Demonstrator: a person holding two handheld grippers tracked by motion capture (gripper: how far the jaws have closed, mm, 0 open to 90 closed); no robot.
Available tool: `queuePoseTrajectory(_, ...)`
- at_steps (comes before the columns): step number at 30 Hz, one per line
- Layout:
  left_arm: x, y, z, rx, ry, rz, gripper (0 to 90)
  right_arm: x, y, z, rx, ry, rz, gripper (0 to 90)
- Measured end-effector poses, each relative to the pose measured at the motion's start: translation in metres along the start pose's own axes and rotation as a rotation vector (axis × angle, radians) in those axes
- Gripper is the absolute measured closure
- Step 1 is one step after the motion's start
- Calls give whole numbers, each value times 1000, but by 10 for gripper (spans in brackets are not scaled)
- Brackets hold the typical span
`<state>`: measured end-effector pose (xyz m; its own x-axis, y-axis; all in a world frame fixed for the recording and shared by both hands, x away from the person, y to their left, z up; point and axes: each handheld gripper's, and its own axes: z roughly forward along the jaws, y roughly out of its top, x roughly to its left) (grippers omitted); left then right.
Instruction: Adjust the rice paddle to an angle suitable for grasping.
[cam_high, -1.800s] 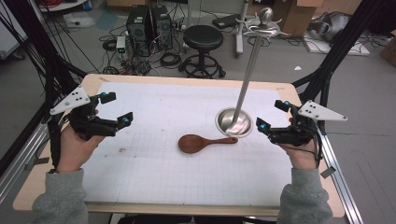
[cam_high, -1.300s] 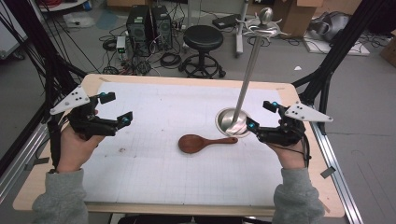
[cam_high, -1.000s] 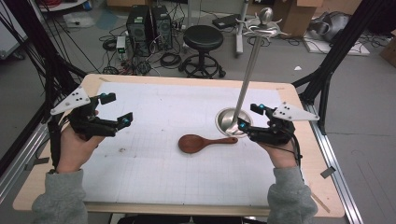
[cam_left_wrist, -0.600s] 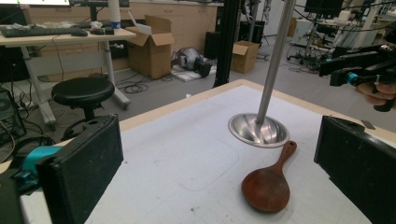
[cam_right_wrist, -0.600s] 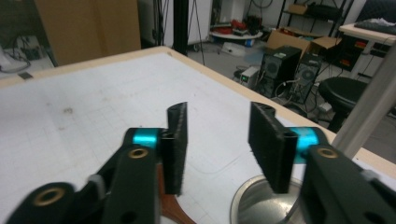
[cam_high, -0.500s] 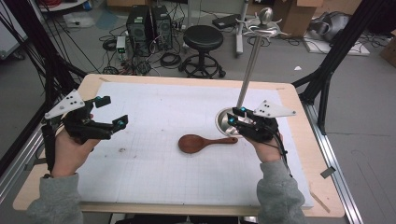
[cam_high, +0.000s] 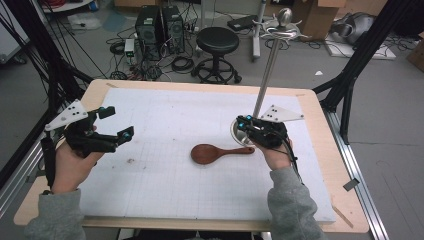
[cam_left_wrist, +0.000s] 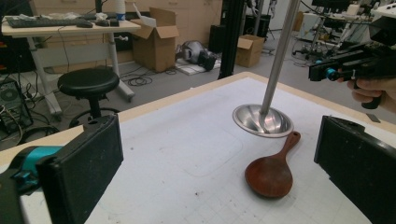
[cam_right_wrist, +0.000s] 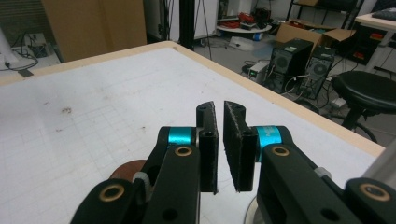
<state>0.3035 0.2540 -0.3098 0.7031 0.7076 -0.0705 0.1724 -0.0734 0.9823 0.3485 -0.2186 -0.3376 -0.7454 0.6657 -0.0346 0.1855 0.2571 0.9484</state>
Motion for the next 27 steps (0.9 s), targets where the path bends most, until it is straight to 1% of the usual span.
queuePoseTrajectory(2, 0, -1, -1, 4, 1, -2, 17, 0, 0, 4, 3, 6, 1, 843)
queuePoseTrajectory(4, 1, -3, -1, 11, 6, -4, 17, 1, -1, 7, 4, 2, -1, 843)
queuePoseTrajectory(5, 1, -3, -1, 12, 6, -4, 17, 1, -1, 10, 5, 11, 0, 852)
queuePoseTrajectory(9, 2, -5, -1, 13, 8, -8, 17, 1, -2, 15, 20, 17, 3, 868)
queuePoseTrajectory(12, 2, -6, -1, 19, 7, -7, 17, 1, -2, 18, 18, 21, 7, 891)
queuePoseTrajectory(16, 2, -7, -2, 20, 9, -8, 17, 1, -1, 24, 37, 22, 24, 891)
queuePoseTrajectory(19, 2, -8, -3, 23, 11, -10, 17, 1, -2, 29, 50, 25, 48, 892)
queuePoseTrajectory(21, 2, -8, -2, 20, 3, -25, 17, 1, -2, 33, 56, 31, 61, 892)
queuePoseTrajectory(22, 2, -8, -2, 18, -5, -31, 17, 2, -1, 36, 62, 34, 58, 892)
queuePoseTrajectory(27, -2, -9, -2, 19, -11, -25, 17, 3, -3, 45, 78, 51, 57, 892)
